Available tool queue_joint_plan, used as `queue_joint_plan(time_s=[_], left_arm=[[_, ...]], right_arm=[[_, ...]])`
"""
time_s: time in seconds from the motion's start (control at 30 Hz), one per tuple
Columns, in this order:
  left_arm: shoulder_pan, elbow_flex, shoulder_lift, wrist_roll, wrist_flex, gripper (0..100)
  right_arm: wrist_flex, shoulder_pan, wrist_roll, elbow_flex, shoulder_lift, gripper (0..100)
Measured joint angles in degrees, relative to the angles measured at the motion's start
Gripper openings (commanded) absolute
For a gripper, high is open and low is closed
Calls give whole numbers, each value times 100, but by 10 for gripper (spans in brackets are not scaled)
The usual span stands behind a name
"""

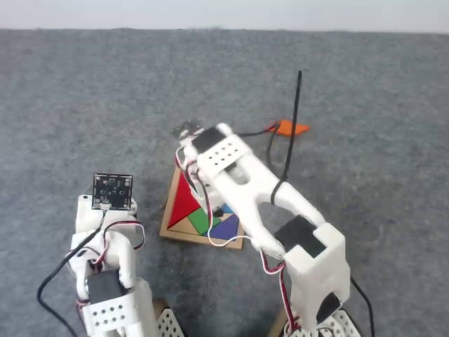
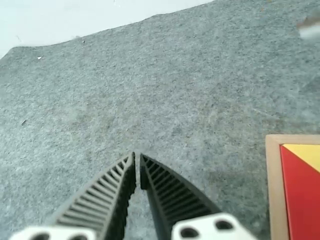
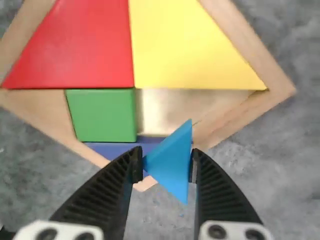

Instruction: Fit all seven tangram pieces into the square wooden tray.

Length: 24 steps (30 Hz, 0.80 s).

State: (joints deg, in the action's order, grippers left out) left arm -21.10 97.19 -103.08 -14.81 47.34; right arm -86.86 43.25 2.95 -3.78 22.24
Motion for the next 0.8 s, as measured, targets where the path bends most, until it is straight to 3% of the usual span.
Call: queue_joint_plan(time_s=[0.47, 0.67, 0.8], left_arm=[[0, 0, 0, 0, 0, 15], [0, 0, 0, 0, 0, 15], [0, 0, 0, 0, 0, 15]], right_arm=[[554, 114, -158, 220, 0, 108], [501, 440, -738, 220, 0, 108], [343, 589, -1503, 220, 0, 108]])
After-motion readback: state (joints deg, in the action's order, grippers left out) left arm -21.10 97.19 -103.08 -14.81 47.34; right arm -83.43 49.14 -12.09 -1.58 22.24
